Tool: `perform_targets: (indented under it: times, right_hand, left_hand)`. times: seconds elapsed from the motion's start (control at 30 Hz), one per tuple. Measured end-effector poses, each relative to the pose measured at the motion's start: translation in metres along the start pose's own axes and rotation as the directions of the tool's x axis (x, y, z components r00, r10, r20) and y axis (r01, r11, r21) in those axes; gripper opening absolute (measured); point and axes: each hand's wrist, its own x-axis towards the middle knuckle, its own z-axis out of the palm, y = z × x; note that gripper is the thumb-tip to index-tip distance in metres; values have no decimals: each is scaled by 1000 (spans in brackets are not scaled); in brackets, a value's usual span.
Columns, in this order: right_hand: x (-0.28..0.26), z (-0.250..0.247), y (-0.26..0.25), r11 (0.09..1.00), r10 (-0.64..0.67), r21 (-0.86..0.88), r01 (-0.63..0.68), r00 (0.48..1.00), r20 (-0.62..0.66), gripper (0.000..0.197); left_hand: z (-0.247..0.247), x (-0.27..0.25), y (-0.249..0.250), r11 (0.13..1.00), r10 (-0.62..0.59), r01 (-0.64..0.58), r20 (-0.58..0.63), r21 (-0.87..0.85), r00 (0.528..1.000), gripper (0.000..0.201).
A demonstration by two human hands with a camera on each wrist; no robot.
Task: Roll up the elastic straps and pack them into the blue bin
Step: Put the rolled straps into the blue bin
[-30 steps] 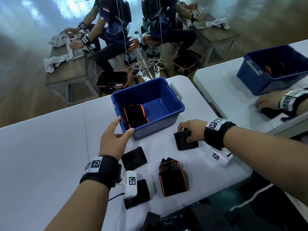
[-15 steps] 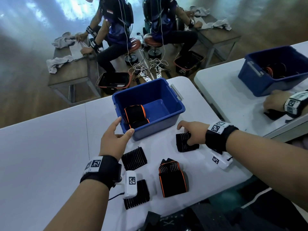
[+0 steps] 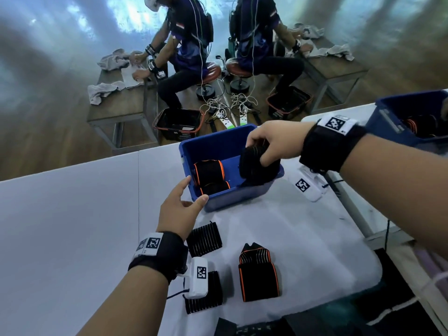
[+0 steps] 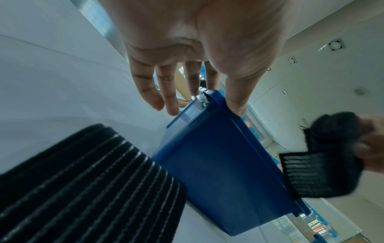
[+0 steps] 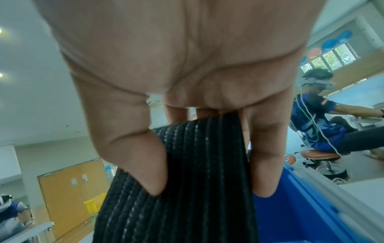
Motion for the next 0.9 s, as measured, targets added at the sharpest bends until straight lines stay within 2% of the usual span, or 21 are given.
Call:
perform_targets:
  times: [0.17, 0.33, 0.47, 0.6, 0.73, 0.9]
  right_hand:
    - [62, -13, -22, 990, 6, -142, -14, 998, -58, 34]
    - [112, 2, -35, 891, 99, -450, -54, 992, 78, 38]
    - [143, 16, -42, 809, 158, -588, -18, 970, 187, 43]
    - [168, 35, -34, 764, 228, -645, 28, 923, 311, 46]
    - [176, 53, -32, 767, 288, -638, 67, 853, 435, 31]
    - [185, 72, -31, 778, 320, -621, 95, 791, 522, 28]
  left_hand:
    - [-1, -1, 2, 1000, 3, -3, 3, 19, 1000, 68]
    - [-3, 0, 1, 1000, 18, -18, 13, 5, 1000, 67]
    - [-4, -2, 0, 999, 31, -30, 21, -41, 999, 66]
    - [-4, -2, -2, 998, 53, -52, 23, -45, 998, 66]
    - [-3, -1, -6, 995, 83, -82, 19, -52, 996, 67]
    - [-3, 0, -10, 994, 82, -79, 31, -74, 996, 68]
